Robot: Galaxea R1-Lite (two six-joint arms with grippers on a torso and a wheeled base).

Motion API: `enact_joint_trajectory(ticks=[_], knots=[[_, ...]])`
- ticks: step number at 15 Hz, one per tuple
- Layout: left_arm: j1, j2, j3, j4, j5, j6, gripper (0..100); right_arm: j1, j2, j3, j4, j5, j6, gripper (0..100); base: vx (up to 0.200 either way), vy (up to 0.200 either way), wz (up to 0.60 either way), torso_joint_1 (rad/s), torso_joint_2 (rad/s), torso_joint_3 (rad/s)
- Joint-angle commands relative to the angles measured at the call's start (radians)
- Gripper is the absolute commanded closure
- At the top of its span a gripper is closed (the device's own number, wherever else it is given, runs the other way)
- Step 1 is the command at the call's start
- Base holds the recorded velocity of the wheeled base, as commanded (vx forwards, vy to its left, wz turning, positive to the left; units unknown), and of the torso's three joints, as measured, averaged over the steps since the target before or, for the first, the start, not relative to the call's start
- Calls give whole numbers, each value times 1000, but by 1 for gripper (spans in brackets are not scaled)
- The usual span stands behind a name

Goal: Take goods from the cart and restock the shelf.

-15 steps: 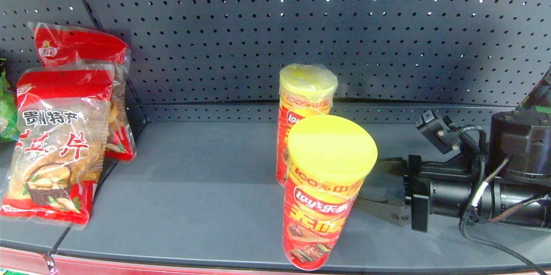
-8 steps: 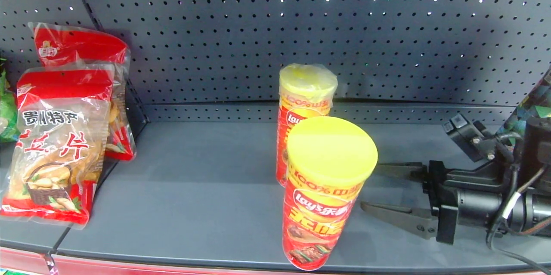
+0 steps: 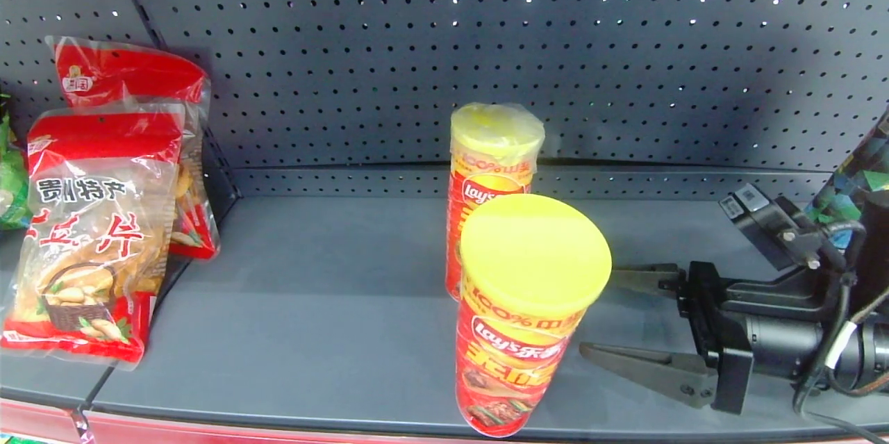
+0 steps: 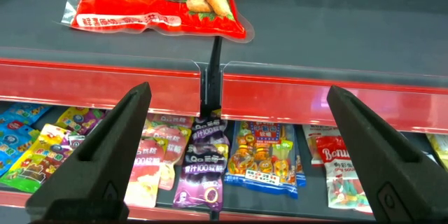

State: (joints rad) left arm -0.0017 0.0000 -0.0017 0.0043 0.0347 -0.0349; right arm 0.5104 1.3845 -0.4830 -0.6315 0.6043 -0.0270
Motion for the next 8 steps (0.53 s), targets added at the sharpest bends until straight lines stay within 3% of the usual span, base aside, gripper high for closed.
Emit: enact_joint_trajectory(ticks=[1,8], knots=[[0,2,0,0,1,0,0,14,5,0,1,0,-1,0,0,0,0,0,0,0],[0,2,0,0,1,0,0,51,38,-16,-1,0,-4,0,0,0,0,0,0,0]])
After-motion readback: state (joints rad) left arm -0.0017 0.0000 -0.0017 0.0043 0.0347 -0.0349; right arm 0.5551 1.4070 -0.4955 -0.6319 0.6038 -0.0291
